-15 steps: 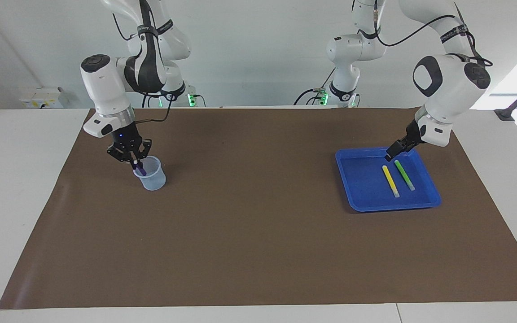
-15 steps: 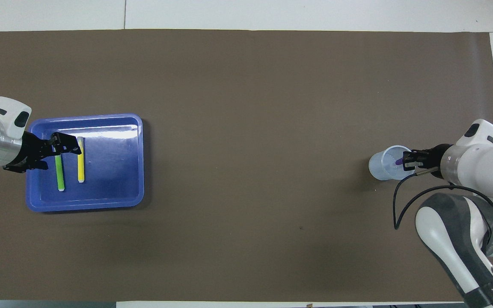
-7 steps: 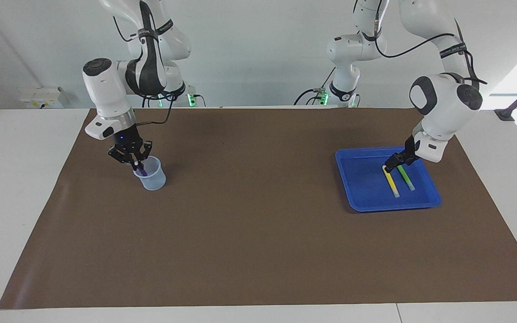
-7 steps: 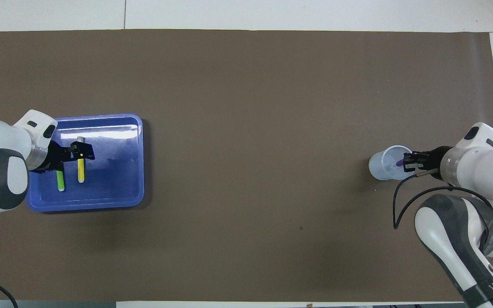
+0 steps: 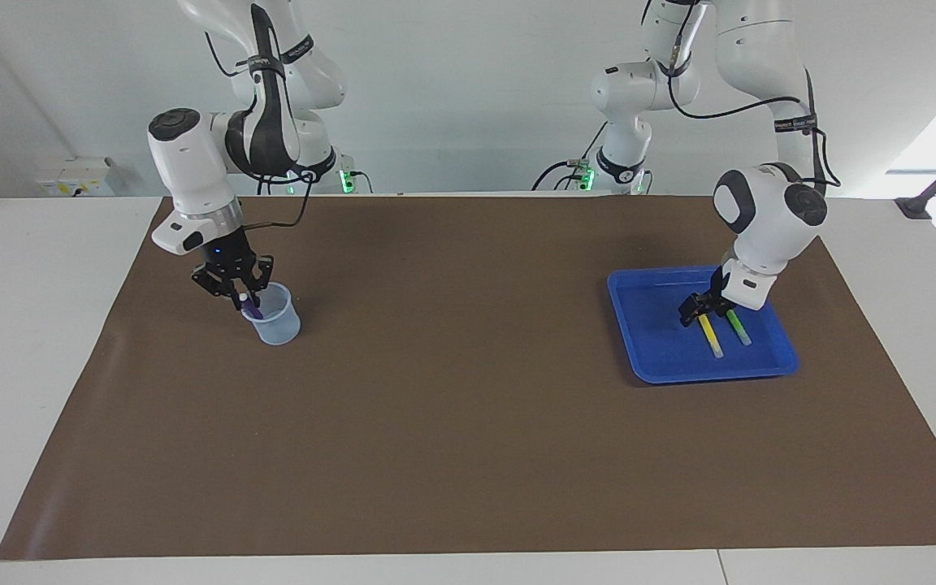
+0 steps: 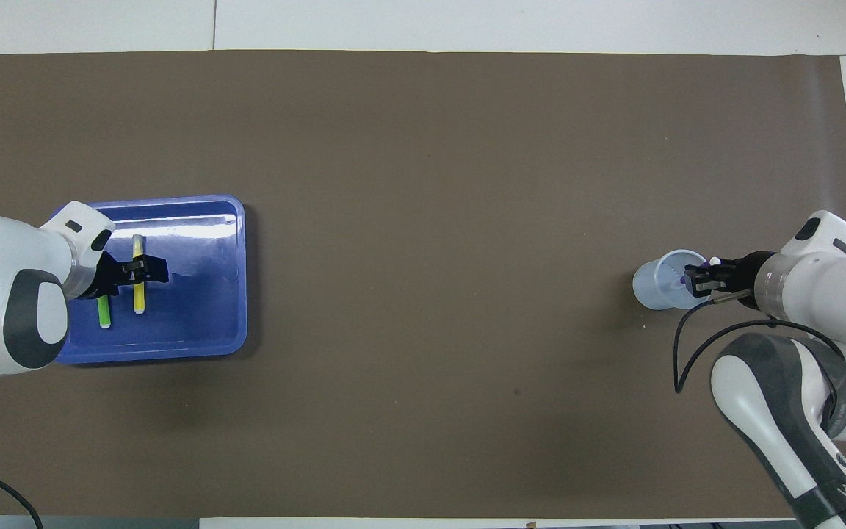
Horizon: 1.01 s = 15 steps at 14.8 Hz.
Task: Transfer and insert pens with both arms
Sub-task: 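Insert the purple pen into the cup while the left gripper grasps yellow pen, then open the right gripper and withdraw it from the cup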
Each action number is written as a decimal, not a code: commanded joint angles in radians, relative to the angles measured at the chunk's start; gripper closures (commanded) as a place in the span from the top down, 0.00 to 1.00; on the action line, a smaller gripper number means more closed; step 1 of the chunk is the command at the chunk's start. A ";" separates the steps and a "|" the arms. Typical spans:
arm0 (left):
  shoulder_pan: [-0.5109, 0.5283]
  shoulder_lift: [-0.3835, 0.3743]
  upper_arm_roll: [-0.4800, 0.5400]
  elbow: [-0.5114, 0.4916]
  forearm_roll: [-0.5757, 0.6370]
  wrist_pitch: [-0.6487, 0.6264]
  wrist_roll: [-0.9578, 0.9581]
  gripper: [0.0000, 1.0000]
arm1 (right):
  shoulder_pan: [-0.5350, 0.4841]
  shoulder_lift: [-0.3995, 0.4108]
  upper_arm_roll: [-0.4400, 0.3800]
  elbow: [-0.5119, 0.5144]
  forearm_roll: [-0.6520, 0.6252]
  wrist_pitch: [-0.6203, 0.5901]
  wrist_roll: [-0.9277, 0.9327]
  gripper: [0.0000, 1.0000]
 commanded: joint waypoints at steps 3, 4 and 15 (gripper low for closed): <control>0.008 0.015 -0.002 -0.006 0.035 0.036 0.052 0.87 | -0.023 0.013 0.009 0.029 -0.011 0.009 -0.002 0.88; 0.010 0.018 -0.002 -0.004 0.035 0.036 0.066 0.81 | -0.021 0.013 0.009 0.044 -0.011 0.005 -0.001 0.95; 0.016 0.040 -0.002 0.022 0.078 0.049 0.126 0.63 | -0.006 0.057 0.004 0.458 -0.011 -0.546 0.197 1.00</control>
